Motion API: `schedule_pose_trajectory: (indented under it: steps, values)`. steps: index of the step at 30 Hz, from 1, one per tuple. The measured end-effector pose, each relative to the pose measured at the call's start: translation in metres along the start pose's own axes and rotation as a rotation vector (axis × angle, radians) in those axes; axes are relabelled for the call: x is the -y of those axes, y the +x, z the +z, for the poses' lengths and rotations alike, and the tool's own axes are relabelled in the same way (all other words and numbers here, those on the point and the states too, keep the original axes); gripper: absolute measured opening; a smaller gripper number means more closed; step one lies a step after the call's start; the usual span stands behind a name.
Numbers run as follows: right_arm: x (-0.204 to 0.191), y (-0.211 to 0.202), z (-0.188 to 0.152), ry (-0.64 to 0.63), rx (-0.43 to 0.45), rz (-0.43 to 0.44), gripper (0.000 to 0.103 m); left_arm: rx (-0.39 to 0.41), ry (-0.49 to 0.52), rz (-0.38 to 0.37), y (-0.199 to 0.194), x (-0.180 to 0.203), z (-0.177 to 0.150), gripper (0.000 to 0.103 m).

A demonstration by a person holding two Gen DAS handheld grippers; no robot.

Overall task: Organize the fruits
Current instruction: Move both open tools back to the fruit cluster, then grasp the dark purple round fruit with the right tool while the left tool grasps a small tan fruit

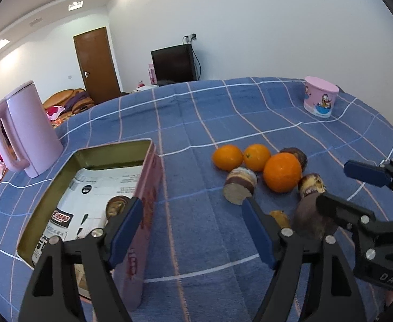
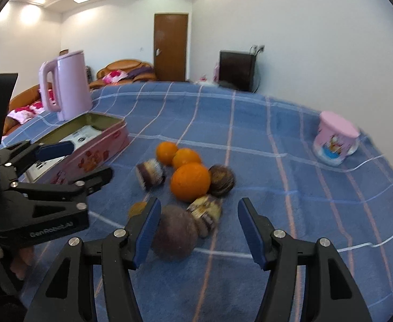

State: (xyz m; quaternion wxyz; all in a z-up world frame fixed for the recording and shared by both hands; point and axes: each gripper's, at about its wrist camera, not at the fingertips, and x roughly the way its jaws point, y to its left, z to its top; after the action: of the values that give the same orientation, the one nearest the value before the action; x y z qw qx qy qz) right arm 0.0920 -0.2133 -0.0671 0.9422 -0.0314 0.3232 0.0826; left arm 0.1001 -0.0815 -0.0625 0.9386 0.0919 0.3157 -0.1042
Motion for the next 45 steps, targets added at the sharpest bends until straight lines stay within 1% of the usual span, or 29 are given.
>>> schedule_pose_trajectory:
  steps: [3, 9, 11, 14, 15, 18, 22, 23, 26, 30, 34, 35, 36, 39, 41, 43, 44, 45]
  values:
    - [0.001, 0.0, -0.002, 0.021, -0.008, 0.039, 0.063, -0.003, -0.012, 0.004, 0.001, -0.003, 0.0, 0.079]
    - [-0.003, -0.006, -0.004, 0.01, 0.006, 0.071, 0.063, -0.01, -0.039, 0.026, 0.002, -0.013, 0.0, 0.079]
    - [-0.01, -0.005, -0.004, -0.016, -0.007, 0.08, 0.063, -0.012, -0.046, 0.028, 0.003, -0.014, 0.0, 0.079]
    - [-0.016, 0.001, -0.005, -0.038, -0.031, 0.027, 0.063, -0.004, -0.037, 0.027, 0.001, -0.011, -0.001, 0.079]
    - [-0.016, 0.003, -0.005, -0.035, -0.042, 0.023, 0.063, 0.0, -0.03, 0.019, -0.001, -0.009, -0.001, 0.079]
    - [-0.015, 0.007, -0.007, -0.021, -0.071, 0.034, 0.063, 0.005, -0.02, 0.014, -0.003, -0.005, -0.001, 0.079]
    - [-0.014, 0.016, -0.011, -0.012, -0.107, 0.072, 0.063, 0.0, -0.02, 0.011, -0.001, -0.004, 0.0, 0.079]
    - [-0.014, 0.017, -0.011, -0.008, -0.104, 0.077, 0.062, -0.001, -0.02, 0.008, -0.002, -0.004, 0.0, 0.079]
    - [-0.013, 0.014, -0.011, 0.003, -0.103, 0.118, 0.049, 0.0, -0.016, -0.001, -0.003, -0.002, 0.0, 0.079]
    - [-0.014, 0.01, -0.014, 0.003, -0.078, 0.11, 0.048, 0.002, -0.015, -0.012, -0.004, 0.001, 0.0, 0.079]
    - [0.0, -0.007, -0.01, 0.068, 0.017, 0.07, 0.048, -0.005, 0.001, -0.028, -0.003, 0.009, 0.001, 0.079]
    - [0.004, -0.01, -0.008, 0.082, 0.037, 0.045, 0.048, -0.009, 0.006, -0.035, -0.002, 0.012, 0.001, 0.079]
    - [0.009, -0.013, -0.006, 0.093, 0.063, -0.005, 0.048, -0.014, 0.011, -0.041, -0.002, 0.015, 0.001, 0.079]
    - [0.022, -0.017, -0.002, 0.129, 0.088, -0.058, 0.048, -0.026, 0.02, -0.065, 0.0, 0.024, 0.001, 0.079]
    - [0.025, -0.016, 0.001, 0.122, 0.085, -0.12, 0.048, -0.048, 0.021, -0.098, 0.003, 0.03, 0.001, 0.078]
    - [0.032, -0.014, 0.001, 0.14, 0.085, -0.139, 0.048, -0.065, 0.02, -0.118, 0.006, 0.034, 0.002, 0.078]
    - [0.035, -0.012, 0.002, 0.148, 0.08, -0.141, 0.048, -0.074, 0.024, -0.126, 0.008, 0.036, 0.002, 0.074]
    - [0.036, -0.01, 0.002, 0.153, 0.073, -0.141, 0.048, -0.091, 0.032, -0.139, 0.012, 0.039, 0.002, 0.067]
